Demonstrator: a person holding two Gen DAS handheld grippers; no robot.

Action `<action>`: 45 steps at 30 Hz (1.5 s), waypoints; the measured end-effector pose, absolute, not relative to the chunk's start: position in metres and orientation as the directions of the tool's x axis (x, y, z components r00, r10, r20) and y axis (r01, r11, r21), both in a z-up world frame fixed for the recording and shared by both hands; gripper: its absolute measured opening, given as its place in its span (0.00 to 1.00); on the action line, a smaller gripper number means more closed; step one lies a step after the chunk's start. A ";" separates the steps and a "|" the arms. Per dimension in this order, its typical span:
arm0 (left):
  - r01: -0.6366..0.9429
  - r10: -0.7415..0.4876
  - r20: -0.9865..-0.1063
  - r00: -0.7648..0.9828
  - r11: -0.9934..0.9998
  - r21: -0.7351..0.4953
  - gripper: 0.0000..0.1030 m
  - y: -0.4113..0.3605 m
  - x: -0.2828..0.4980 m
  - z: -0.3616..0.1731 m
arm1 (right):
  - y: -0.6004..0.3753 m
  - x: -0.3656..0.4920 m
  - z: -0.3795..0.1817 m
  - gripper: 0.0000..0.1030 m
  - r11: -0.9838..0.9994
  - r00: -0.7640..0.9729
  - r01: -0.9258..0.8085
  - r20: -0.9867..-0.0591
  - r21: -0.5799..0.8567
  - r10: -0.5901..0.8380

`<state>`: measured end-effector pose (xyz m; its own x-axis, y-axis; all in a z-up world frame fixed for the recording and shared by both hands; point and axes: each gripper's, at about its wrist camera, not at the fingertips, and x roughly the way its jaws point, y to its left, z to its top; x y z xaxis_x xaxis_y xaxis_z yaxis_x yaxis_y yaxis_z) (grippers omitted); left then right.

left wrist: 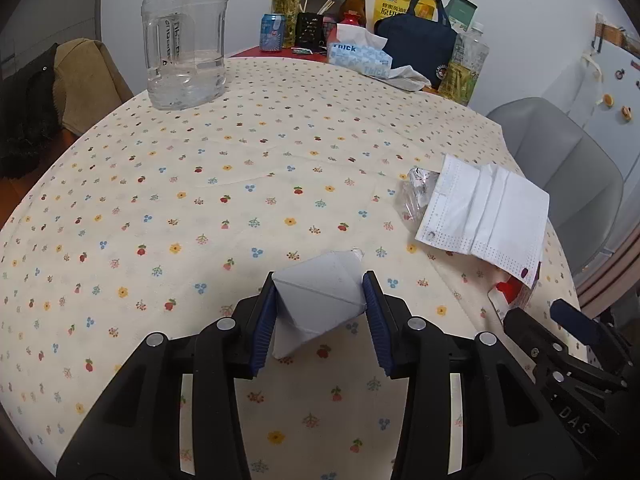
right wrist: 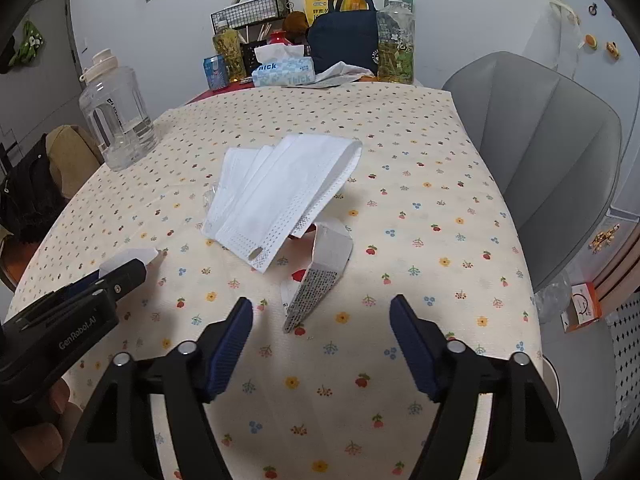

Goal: Collect trash
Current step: 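Grasp the red-and-white paper box with the right tool while the left tool holds the tissue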

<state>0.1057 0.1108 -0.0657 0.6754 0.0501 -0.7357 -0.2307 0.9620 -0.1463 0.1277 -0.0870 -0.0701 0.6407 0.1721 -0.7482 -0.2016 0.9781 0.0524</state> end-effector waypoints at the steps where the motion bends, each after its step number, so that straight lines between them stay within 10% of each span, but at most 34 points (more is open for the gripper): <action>1: -0.229 0.050 -0.736 0.675 0.963 -0.145 0.41 0.111 0.107 -0.066 | -0.087 0.130 -0.072 0.55 0.978 0.634 -0.201 -0.754 0.055 0.173; 5: -0.221 0.047 -0.735 0.676 0.965 -0.141 0.41 0.107 0.109 -0.065 | -0.087 0.134 -0.078 0.16 0.974 0.604 -0.214 -0.773 0.078 0.195; 8: -0.215 0.045 -0.734 0.678 0.967 -0.139 0.41 0.104 0.108 -0.064 | -0.088 0.130 -0.075 0.09 0.971 0.612 -0.226 -0.763 0.080 0.206; 45: -0.026 -0.028 -0.644 0.765 0.997 -0.074 0.41 0.000 0.075 -0.005 | -0.193 0.057 -0.011 0.03 0.985 0.752 -0.107 -0.637 0.139 0.171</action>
